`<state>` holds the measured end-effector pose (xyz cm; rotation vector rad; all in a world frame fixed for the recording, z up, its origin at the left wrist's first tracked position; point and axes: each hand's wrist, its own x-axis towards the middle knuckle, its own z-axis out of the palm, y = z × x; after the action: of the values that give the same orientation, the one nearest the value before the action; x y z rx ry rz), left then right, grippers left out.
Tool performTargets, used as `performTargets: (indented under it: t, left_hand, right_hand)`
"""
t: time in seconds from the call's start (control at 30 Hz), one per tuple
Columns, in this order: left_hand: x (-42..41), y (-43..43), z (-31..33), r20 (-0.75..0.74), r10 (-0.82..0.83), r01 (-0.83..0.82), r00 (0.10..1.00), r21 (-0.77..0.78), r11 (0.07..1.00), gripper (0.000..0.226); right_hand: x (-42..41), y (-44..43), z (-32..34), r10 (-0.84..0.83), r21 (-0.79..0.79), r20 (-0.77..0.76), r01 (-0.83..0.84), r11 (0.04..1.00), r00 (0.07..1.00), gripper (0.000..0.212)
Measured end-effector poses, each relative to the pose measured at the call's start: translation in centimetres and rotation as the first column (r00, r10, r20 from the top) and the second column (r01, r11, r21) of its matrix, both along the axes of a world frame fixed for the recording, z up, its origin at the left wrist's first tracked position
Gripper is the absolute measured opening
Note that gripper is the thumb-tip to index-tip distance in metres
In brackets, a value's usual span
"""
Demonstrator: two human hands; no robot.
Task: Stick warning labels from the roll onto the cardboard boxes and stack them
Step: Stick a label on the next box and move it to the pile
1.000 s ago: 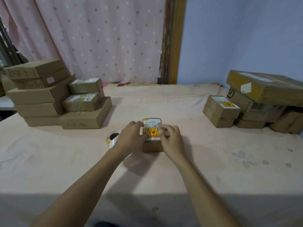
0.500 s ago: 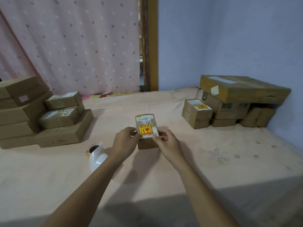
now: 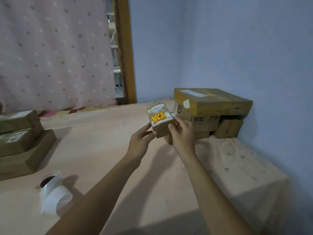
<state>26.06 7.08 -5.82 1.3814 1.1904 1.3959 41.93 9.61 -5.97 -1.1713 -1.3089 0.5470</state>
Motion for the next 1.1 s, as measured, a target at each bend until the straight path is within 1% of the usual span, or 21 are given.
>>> performTargets:
  t: [0.1,0.17,0.3,0.37,0.43,0.57,0.67,0.77,0.9,1.1]
  left_hand:
    - [2.6,2.4,-0.4,0.017,-0.030,0.030,0.999,-0.008,1.000,0.051]
    - [4.0,3.6,-0.3,0.003,-0.026,0.026,1.000,0.013,1.000,0.050]
    - [5.6,5.7,0.1,-0.045,-0.001,0.001,0.999,0.016,1.000,0.051]
    - [6.1,6.5,0.2,-0.103,-0.027,0.028,0.994,0.010,1.000,0.048]
    - [6.6,7.0,0.2,-0.128,-0.055,0.057,0.990,0.008,0.998,0.048]
    - [7.1,7.7,-0.6,-0.173,-0.070,0.079,0.982,0.046,0.996,0.055]
    - [7.7,7.8,-0.8,-0.212,-0.069,0.090,0.975,0.095,0.991,0.062]
    - [8.3,8.1,-0.7,-0.181,-0.067,0.082,0.981,0.078,0.994,0.063]
    - [8.8,9.3,-1.4,-0.225,-0.057,0.073,0.973,0.064,0.995,0.066]
    - [8.9,9.1,-1.7,-0.200,-0.082,0.098,0.976,0.072,0.993,0.065]
  right_hand:
    - [1.8,1.5,0.2,-0.057,-0.064,0.077,0.062,0.996,0.995,0.047]
    - [2.5,2.4,0.1,-0.062,-0.091,0.057,0.067,0.994,0.996,0.048]
    - [3.0,3.9,-0.1,-0.055,-0.179,-0.057,0.044,0.983,0.997,0.048]
    - [3.1,4.4,-0.4,-0.042,-0.219,-0.063,0.027,0.975,0.997,0.052]
    - [3.2,4.8,-0.7,-0.025,-0.247,-0.040,0.015,0.969,0.999,0.056]
    - [3.4,5.8,-1.0,-0.005,-0.283,-0.001,0.004,0.959,1.000,0.066]
    - [3.4,6.3,-1.0,0.006,-0.294,-0.003,-0.007,0.956,1.000,0.067]
    - [3.4,6.4,-1.1,0.004,-0.293,-0.016,-0.009,0.956,1.000,0.066]
    - [3.9,6.4,-1.3,0.000,-0.302,-0.016,-0.005,0.953,1.000,0.066]
    - [4.4,6.2,-1.7,0.030,-0.314,-0.011,-0.032,0.949,0.999,0.066]
